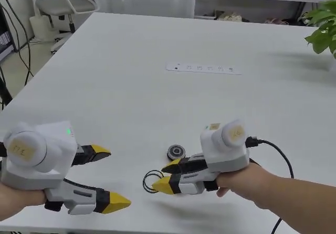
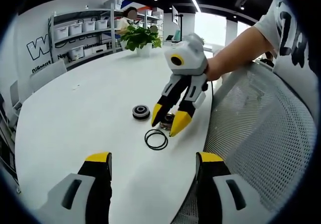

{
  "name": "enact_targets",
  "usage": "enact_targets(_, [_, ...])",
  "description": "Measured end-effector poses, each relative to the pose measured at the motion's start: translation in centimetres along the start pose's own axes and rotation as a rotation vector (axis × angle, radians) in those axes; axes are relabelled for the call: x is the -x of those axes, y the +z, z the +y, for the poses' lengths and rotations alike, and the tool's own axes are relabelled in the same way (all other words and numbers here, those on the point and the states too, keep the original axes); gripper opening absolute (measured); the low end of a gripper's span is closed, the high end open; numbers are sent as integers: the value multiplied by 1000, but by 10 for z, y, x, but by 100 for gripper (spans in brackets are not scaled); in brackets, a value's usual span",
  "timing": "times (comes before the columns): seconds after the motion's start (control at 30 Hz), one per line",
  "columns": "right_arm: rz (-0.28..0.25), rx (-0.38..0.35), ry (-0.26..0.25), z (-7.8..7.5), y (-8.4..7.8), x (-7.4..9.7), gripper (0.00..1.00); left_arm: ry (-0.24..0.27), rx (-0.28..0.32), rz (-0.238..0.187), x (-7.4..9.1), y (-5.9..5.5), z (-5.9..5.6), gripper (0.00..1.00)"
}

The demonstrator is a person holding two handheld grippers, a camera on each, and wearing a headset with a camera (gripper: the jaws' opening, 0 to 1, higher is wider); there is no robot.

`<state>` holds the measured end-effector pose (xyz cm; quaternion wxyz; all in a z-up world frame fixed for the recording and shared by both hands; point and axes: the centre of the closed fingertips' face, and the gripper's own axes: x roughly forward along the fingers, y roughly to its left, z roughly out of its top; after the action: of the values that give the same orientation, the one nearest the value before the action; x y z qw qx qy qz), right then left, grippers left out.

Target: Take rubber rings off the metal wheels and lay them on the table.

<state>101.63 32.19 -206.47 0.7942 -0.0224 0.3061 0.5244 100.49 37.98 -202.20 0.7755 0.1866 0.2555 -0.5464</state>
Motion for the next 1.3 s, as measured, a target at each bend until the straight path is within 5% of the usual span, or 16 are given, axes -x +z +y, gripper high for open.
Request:
enact_targets(0.7, [-87,12,-8,-2,17,16,36,3,-6,-7,0,5,4,66])
enact_targets(1.3, [-149,3,-87,-27,25,46,38,-1,-27,-28,-6,24,10,65])
